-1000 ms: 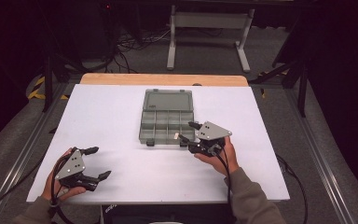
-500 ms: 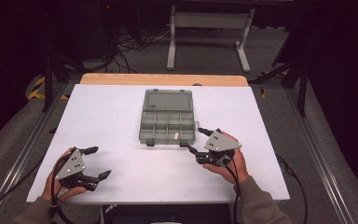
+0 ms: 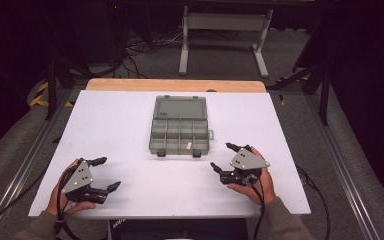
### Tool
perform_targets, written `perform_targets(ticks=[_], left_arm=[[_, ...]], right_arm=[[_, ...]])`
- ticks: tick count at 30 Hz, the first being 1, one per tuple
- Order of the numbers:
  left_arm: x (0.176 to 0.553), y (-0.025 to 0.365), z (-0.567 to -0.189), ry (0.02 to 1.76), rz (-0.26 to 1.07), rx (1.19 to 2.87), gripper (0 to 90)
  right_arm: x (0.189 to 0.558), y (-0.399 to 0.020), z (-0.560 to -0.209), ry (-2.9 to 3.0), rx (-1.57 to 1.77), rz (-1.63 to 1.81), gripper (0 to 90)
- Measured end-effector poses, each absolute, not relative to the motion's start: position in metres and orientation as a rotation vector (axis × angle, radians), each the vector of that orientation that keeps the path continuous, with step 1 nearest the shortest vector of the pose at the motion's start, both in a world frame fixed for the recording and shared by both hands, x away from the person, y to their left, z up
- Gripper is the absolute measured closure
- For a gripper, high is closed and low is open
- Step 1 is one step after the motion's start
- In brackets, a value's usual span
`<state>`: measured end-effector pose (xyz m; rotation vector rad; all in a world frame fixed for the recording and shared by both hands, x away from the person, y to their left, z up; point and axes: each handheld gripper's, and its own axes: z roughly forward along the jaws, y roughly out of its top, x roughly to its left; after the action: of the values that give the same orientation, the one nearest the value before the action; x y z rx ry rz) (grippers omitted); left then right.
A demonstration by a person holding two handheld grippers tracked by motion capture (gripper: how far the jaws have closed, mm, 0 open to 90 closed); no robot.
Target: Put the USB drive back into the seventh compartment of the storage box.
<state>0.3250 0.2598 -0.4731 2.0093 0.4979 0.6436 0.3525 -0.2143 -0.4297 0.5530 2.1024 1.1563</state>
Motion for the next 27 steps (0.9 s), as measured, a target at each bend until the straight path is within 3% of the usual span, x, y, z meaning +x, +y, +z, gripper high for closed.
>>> perform_targets(ticks=[3, 9, 27], left_arm=[[0.325, 0.260, -0.473, 0.498, 0.645, 2.008, 13.8], [0.324, 0.261, -0.473, 0.495, 0.648, 2.010, 19.7], [0.323, 0.261, -0.470, 0.468, 0.631, 2.022, 66.9]], right_arm=[[0.352, -0.221, -0.435, 2.108, 0.575, 1.138, 22.2], [0.351, -0.230, -0.446, 2.127, 0.587, 1.101, 34.9], [0.349, -0.240, -0.454, 2.227, 0.567, 1.151, 75.8]])
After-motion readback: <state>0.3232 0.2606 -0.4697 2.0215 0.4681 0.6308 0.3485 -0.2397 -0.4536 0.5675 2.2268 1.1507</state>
